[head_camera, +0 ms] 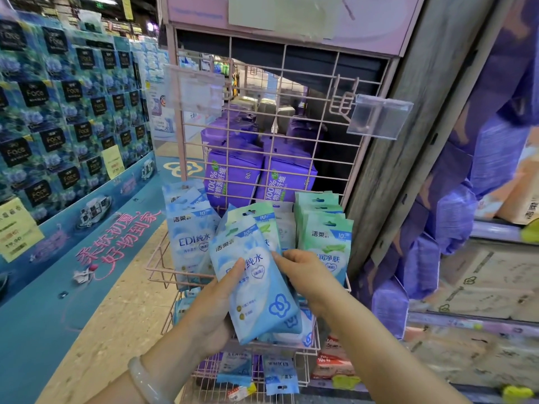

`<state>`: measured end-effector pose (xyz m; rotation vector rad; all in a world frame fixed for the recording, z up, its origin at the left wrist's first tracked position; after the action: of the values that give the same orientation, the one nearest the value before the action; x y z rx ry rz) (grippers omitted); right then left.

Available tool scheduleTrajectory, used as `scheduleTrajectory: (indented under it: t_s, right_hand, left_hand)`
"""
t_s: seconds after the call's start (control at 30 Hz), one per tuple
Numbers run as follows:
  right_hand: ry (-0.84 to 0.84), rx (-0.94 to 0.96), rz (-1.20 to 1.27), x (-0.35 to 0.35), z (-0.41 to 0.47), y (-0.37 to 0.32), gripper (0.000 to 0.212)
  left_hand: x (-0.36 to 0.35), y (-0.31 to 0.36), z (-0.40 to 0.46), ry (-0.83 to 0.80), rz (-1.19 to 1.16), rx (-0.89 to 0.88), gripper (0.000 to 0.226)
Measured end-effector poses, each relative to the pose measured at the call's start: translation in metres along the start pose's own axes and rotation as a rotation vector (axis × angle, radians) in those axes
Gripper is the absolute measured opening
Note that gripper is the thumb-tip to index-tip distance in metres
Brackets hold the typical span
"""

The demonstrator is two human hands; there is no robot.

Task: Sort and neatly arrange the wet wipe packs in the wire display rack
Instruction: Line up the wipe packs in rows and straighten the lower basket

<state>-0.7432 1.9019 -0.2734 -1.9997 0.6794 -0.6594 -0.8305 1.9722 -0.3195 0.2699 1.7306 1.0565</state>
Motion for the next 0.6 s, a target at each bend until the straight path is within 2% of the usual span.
scheduleTrajectory:
  t_s: [0.1, 0.23, 0.37, 0.43, 0.6]
  right_hand:
    - [0.022, -0.041, 0.201, 0.009, 0.004, 0.006, 0.022]
    - [0.048, -0.080, 0.401, 0.019, 0.005, 0.012, 0.017]
    - [0.092, 0.019, 0.424, 0.022, 0.002, 0.010, 0.026]
    - [0.089, -0.001, 0.461, 0.024, 0.003, 0.013, 0.025]
    - [0.169, 0.018, 0.470, 0.038, 0.006, 0.020, 0.023]
  left_hand:
    - [-0.010, 0.008, -0.001, -0.050, 0.034, -0.043, 0.047]
    - [-0.018, 0.010, -0.002, -0.047, 0.093, -0.085, 0.037]
    - [-0.008, 0.012, 0.002, 0.116, 0.153, -0.130, 0.025]
    - [-0.002, 0.012, 0.002, 0.177, 0.158, -0.137, 0.024]
    - [-0.001, 0.007, 0.002, 0.162, 0.119, -0.140, 0.027]
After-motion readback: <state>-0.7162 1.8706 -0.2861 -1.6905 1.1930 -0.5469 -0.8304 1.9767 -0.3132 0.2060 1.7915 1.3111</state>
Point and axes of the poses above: each hand's wrist, its own z-axis towards the middle knuckle, its own x-axis out of the back of the hand, y = z × x, the point moved 10 cm from there along z, towards the middle knuckle, and after that the axes turned 13 degrees about -x, right-handed, at the moved point
